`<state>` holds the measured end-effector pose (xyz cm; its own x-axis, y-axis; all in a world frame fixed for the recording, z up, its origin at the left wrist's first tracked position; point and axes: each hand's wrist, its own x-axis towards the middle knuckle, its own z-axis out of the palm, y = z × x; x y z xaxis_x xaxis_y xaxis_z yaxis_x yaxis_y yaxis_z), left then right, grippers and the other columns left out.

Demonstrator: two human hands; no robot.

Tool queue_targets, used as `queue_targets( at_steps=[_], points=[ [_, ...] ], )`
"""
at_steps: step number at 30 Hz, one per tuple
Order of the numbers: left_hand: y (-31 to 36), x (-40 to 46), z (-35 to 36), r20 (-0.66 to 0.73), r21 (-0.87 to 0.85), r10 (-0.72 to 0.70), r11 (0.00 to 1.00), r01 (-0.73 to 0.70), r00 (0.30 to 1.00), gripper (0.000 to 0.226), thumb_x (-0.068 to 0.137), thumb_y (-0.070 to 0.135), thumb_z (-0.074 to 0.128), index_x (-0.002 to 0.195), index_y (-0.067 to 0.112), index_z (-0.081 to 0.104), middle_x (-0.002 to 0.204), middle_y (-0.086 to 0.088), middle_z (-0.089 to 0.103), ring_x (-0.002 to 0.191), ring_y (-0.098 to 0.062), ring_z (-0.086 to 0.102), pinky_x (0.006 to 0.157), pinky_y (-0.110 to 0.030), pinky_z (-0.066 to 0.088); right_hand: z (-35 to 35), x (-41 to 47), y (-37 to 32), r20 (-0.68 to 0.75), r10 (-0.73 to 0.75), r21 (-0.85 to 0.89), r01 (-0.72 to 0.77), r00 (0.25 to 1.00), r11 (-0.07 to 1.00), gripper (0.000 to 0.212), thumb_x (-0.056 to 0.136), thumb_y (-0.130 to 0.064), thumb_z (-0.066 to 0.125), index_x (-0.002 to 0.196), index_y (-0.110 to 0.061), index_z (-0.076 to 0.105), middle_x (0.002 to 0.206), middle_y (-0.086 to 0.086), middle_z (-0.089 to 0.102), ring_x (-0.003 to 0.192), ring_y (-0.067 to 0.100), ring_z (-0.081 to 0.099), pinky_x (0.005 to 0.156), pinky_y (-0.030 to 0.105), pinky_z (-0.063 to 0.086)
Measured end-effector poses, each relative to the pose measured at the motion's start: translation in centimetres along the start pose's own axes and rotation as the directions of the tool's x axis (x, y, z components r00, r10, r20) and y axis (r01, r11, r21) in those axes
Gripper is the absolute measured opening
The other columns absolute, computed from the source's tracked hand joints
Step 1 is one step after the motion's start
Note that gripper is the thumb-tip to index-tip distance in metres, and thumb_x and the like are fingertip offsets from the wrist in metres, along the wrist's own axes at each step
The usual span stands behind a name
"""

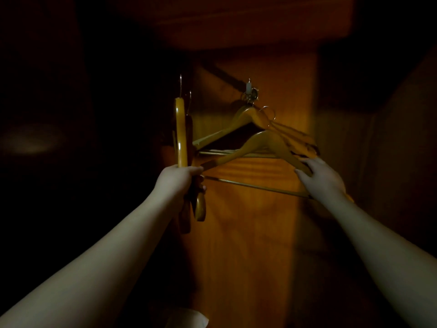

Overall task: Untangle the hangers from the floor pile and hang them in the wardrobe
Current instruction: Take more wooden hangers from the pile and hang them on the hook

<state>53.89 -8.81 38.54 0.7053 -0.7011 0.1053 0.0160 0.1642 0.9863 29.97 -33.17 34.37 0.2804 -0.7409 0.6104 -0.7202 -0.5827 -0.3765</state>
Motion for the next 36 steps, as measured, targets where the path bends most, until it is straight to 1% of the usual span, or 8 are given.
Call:
queue_targets(
  at_steps=[5,10,14,18,24,27,31,36],
  points=[
    [1.2,0.8,0.0,0.014,-0.004,0.024,1.000,-0.024,1.000,0.013,0.088,0.008,0.068,0.095,0.001,0.060,0.077,-0.015,0.063,0.049,-0.022,0.063,0.048,-0.027,0.054,-0.9,2.5,-0.7,-0.097,-0.020,0.073,0.027,0.995,0.997,0.042,0.095,-0.037,0.057,0.133,-0.019,0.057,0.133,0.003,0.052,0.116,0.027,0.054,0.088,0.038,0.047],
    [1.9,1.7,0.2,-0.006,-0.008,0.033,0.999,-0.033,0.999,0.020,0.087,0.010,0.069,0.100,-0.001,0.058,0.078,-0.014,0.064,0.049,-0.021,0.064,0.050,-0.029,0.054,-2.0,5.9,-1.5,-0.142,-0.014,0.095,0.028,0.990,0.995,0.042,0.095,-0.036,0.058,0.131,-0.014,0.059,0.126,0.005,0.054,0.111,0.028,0.055,0.082,0.032,0.043],
    [2.2,2.2,0.4,-0.037,-0.010,0.040,0.999,-0.040,0.999,0.022,0.087,0.011,0.069,0.102,-0.002,0.059,0.080,-0.015,0.065,0.050,-0.021,0.064,0.049,-0.028,0.054,-2.2,8.2,-2.4,-0.143,-0.027,0.098,0.041,0.989,0.994,0.039,0.096,-0.037,0.057,0.127,-0.015,0.061,0.121,0.005,0.055,0.107,0.028,0.056,0.080,0.034,0.045],
    [2.3,2.6,0.5,-0.059,-0.008,0.044,0.999,-0.045,0.997,0.021,0.087,0.010,0.069,0.101,-0.002,0.059,0.083,-0.018,0.066,0.052,-0.023,0.065,0.050,-0.030,0.055,-1.7,9.8,-3.3,-0.099,-0.037,0.071,0.044,0.994,0.997,0.039,0.096,-0.037,0.056,0.130,-0.018,0.059,0.123,0.005,0.053,0.107,0.026,0.055,0.075,0.030,0.039],
    [2.5,3.0,0.7,-0.067,-0.005,0.037,0.999,-0.038,0.997,0.013,0.087,0.008,0.068,0.092,-0.001,0.060,0.076,-0.016,0.064,0.047,-0.022,0.063,0.047,-0.029,0.053,-0.3,10.8,-4.0,-0.028,-0.064,0.052,0.065,0.998,0.997,0.039,0.095,-0.036,0.057,0.130,-0.019,0.057,0.122,0.004,0.053,0.114,0.025,0.048,0.086,0.036,0.042],
    [2.6,2.8,0.9,-0.061,0.002,0.039,0.999,-0.039,0.997,0.012,0.089,0.007,0.067,0.094,-0.001,0.059,0.075,-0.015,0.062,0.047,-0.021,0.062,0.043,-0.025,0.051,0.3,10.8,-4.3,-0.037,-0.047,0.078,0.050,0.998,0.996,0.038,0.093,-0.036,0.061,0.128,-0.022,0.055,0.120,0.002,0.053,0.115,0.024,0.048,0.090,0.042,0.046],
    [2.6,2.8,1.0,-0.063,0.027,0.050,0.998,-0.048,0.997,0.019,0.089,0.009,0.067,0.102,-0.004,0.062,0.077,-0.015,0.064,0.047,-0.020,0.063,0.044,-0.025,0.051,1.0,10.8,-4.6,-0.062,-0.013,0.107,0.020,0.998,0.994,0.029,0.091,-0.034,0.064,0.115,-0.020,0.056,0.112,0.003,0.052,0.108,0.024,0.051,0.079,0.034,0.041],
    [2.6,2.8,1.3,-0.078,0.022,0.056,0.998,-0.055,0.995,0.015,0.089,0.008,0.067,0.098,-0.002,0.065,0.075,-0.015,0.064,0.043,-0.018,0.063,0.041,-0.024,0.049,1.8,11.0,-4.4,-0.066,-0.057,0.062,0.062,0.996,0.996,0.029,0.092,-0.032,0.061,0.114,-0.013,0.058,0.120,0.007,0.052,0.119,0.026,0.043,0.091,0.038,0.039]
  ],
)
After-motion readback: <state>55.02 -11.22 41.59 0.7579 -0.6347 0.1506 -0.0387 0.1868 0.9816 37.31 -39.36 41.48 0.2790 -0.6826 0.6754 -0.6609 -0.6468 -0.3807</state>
